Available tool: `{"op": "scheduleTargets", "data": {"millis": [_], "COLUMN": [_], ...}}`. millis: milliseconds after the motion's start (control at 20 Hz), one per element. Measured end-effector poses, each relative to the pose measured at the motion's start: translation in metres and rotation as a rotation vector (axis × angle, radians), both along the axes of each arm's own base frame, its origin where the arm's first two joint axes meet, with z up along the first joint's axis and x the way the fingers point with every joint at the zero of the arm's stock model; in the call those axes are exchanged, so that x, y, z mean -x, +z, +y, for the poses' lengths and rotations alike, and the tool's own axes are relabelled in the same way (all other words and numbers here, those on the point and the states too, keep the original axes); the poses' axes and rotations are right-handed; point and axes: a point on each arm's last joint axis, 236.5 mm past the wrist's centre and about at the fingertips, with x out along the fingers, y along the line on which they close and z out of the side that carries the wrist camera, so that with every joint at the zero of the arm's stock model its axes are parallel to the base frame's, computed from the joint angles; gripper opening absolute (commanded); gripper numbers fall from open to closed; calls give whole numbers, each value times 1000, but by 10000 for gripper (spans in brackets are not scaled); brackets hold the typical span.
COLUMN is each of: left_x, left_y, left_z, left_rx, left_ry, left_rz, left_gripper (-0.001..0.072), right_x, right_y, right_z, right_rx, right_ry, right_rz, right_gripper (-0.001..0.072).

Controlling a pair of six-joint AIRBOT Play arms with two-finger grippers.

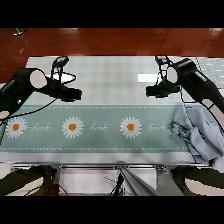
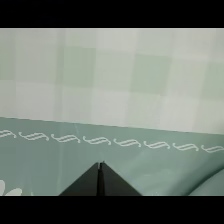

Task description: Fold the shirts.

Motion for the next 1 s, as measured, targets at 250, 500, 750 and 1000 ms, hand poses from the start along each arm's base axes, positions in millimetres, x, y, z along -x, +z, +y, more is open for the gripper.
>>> {"op": "scheduleTargets", "data": {"millis": [250,500,750,1000], "left_x": [0,0,0,-6], "left_y": [0,0,0,1], "left_z": [0,0,0,-1], "left_rx": [0,0,0,6], "left_ry": [0,0,0,5], "left_rz": [0,0,0,-24], "left_gripper": [21,21,21,519], "right_x": [0,0,-1,-13], "right_y": [0,0,0,5], "right_z": [0,0,0,-9], "right_rx": [0,0,-1,46], "right_ry": [0,0,1,17], "right_rz": [0,0,-4,-55], "right_gripper": [23,23,23,623]}}
